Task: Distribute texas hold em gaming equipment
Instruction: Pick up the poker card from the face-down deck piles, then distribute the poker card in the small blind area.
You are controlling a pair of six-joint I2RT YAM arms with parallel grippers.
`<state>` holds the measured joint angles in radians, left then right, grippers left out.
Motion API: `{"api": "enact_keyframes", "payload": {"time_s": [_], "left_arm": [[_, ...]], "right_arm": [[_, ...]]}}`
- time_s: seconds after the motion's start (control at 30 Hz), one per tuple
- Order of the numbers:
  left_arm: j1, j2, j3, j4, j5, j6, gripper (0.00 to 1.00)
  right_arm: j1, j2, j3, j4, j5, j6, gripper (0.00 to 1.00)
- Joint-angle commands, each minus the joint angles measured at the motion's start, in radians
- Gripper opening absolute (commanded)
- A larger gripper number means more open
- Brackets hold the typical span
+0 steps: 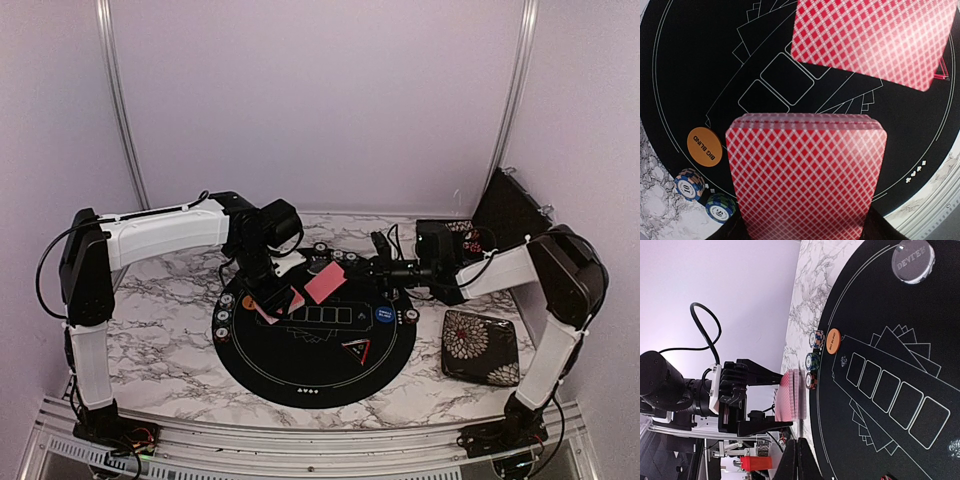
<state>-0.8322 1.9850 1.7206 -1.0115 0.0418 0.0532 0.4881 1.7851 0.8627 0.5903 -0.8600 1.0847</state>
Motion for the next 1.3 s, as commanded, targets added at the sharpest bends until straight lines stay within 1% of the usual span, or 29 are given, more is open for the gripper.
{"api": "enact_keyframes", "payload": {"time_s": [0.0,0.73,1.27], "left_arm": [[0.006,-0.043,-0.003,0.007,-0.008,0.01,0.45],[0.008,-0.04,0.002,0.007,-0.005,0.01,0.45],[0.007,-0.034,0.003,0.007,-0.003,0.011,0.45]], "right_arm": [[-0.027,-0.038,-0.019,0.036,-0.015,0.007,0.0],[-0.153,-0.139,-0.176,-0.03,-0.014,-0.072,0.0],[-0.202,-0.151,-0.222,-0.083,-0.016,-0.133,0.0]]}}
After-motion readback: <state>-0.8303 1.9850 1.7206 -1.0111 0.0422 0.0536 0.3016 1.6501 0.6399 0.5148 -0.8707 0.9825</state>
